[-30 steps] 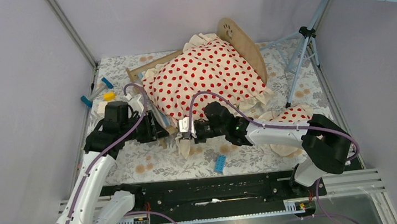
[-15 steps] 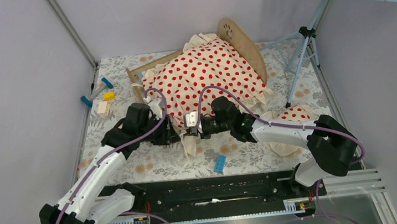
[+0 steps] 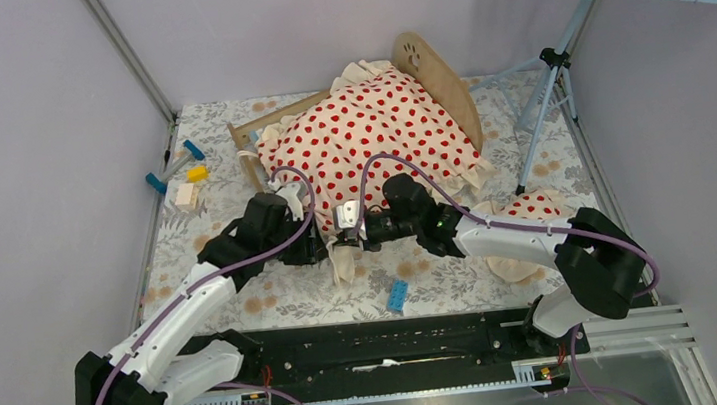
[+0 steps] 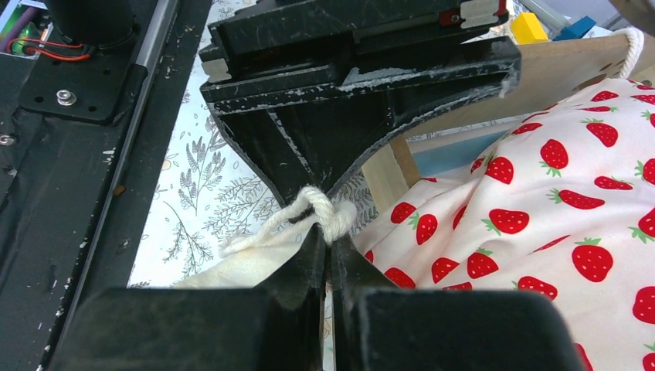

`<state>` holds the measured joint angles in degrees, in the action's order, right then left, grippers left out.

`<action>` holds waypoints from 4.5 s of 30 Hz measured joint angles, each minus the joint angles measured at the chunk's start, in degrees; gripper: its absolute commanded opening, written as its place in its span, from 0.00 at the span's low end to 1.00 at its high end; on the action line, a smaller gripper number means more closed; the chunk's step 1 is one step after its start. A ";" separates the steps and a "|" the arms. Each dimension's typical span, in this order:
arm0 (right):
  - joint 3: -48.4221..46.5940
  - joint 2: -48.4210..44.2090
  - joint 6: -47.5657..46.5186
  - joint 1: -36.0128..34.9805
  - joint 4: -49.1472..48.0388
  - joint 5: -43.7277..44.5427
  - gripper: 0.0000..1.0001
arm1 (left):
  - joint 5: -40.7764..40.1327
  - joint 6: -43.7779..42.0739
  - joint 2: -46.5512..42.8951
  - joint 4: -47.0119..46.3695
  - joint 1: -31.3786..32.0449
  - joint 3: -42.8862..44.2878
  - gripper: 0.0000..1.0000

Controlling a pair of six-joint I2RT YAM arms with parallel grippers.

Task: Set up the pet bed
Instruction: Cross the ropes on the bed frame.

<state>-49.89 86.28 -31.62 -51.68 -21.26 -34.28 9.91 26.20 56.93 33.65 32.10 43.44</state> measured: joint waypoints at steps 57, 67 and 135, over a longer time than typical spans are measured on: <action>0.61 -0.42 1.73 0.85 -0.09 -1.29 0.00 | 6.21 7.34 -4.28 -12.90 5.44 -7.30 0.00; 1.99 -0.44 2.16 0.90 -0.96 -0.31 0.00 | 2.64 9.73 -9.01 -10.40 5.44 -7.34 0.20; 12.92 -10.86 6.73 1.55 -11.15 8.00 0.64 | -18.01 -4.81 9.18 18.18 5.66 23.71 0.00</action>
<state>-36.97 75.42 -24.88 -50.13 -32.40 -26.28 -8.10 21.39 66.11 51.83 37.76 67.16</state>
